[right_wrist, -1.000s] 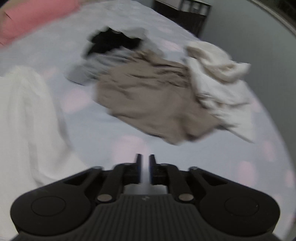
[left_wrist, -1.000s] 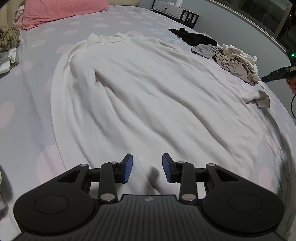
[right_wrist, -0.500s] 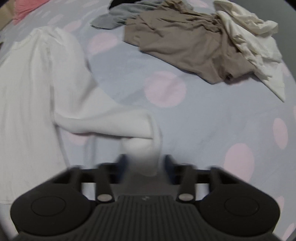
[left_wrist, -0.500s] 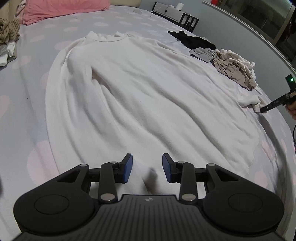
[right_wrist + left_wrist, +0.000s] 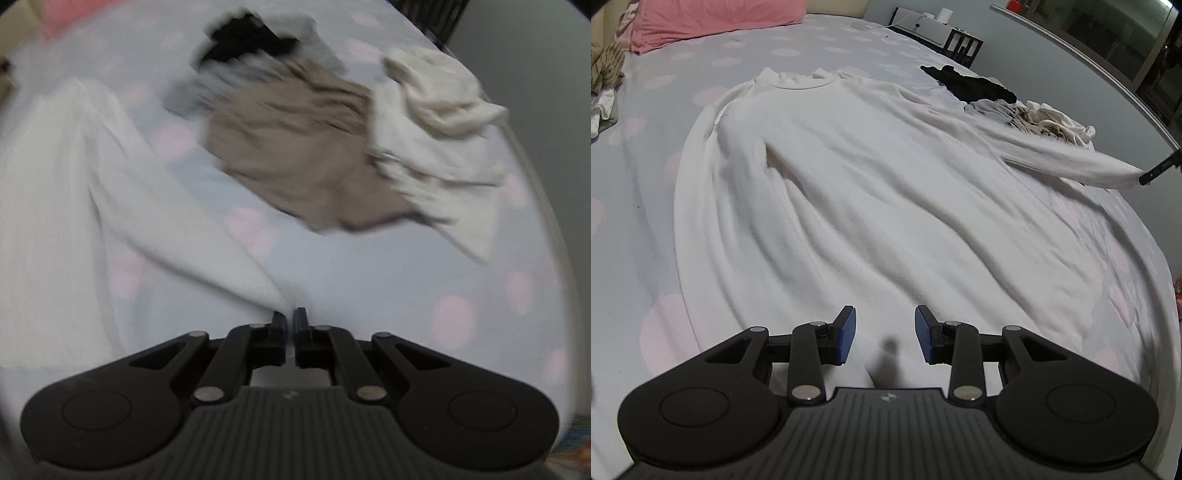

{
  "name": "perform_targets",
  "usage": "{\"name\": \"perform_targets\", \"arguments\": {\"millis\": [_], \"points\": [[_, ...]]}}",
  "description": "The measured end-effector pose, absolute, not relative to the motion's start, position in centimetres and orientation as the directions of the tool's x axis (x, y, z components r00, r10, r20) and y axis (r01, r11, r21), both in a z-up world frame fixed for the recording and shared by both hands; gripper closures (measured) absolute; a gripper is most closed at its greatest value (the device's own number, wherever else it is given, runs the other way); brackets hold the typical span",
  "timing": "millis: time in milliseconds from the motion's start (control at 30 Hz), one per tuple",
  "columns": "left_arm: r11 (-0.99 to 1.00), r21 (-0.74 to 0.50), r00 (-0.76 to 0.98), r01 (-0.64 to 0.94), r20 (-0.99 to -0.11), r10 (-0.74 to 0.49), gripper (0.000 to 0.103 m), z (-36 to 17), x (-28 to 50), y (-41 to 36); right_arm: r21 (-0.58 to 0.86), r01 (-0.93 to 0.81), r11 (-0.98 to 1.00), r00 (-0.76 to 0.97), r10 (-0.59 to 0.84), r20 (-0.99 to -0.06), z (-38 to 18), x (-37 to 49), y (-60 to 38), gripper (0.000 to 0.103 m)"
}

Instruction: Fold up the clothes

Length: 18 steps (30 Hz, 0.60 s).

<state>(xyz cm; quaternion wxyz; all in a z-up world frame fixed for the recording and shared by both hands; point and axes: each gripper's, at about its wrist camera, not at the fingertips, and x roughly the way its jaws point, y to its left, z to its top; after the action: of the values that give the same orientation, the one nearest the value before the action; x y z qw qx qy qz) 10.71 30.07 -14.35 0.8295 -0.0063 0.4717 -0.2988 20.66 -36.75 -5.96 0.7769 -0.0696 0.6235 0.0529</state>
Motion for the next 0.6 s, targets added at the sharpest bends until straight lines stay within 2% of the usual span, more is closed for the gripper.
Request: {"name": "perform_targets", "arguments": {"millis": [200,267,400,467,500,533,600], "points": [[0.833,-0.283,0.385,0.475,-0.785,-0.486,0.071,-14.1,10.2,30.9,-0.128,-0.188,0.974,0.074,-0.115,-0.991,-12.5,23.5,-36.1,0.099],[0.839,-0.277,0.390,0.469,-0.787,-0.478,0.071,-13.9,10.0,31.3,-0.222,-0.163,0.961,0.061,-0.215,-0.975,-14.9,24.0,-35.7,0.098],[0.852,-0.274,0.404,0.446,-0.788,-0.465,0.071,-13.9,9.8,32.3,-0.506,-0.106,0.856,0.158,-0.488,-0.859,-16.4,24.4,-33.7,0.092],[0.857,-0.280,0.400,0.433,-0.792,-0.461,0.071,-14.1,9.7,32.6,-0.640,-0.118,0.759,0.265,-0.597,-0.757,-15.6,23.8,-30.9,0.079],[0.858,-0.284,0.396,0.429,-0.794,-0.461,0.071,-14.2,9.7,32.7,-0.639,-0.118,0.760,0.326,-0.578,-0.748,-14.4,23.3,-29.3,0.071],[0.856,-0.291,0.387,0.427,-0.797,-0.464,0.071,-14.3,9.7,32.7,-0.634,-0.119,0.764,0.383,-0.553,-0.739,-13.3,22.7,-27.6,0.069],[0.847,-0.308,0.363,0.433,-0.801,-0.477,0.071,-14.4,9.5,32.7,-0.472,-0.139,0.870,0.446,-0.371,-0.815,-10.8,21.4,-23.7,0.064]]}}
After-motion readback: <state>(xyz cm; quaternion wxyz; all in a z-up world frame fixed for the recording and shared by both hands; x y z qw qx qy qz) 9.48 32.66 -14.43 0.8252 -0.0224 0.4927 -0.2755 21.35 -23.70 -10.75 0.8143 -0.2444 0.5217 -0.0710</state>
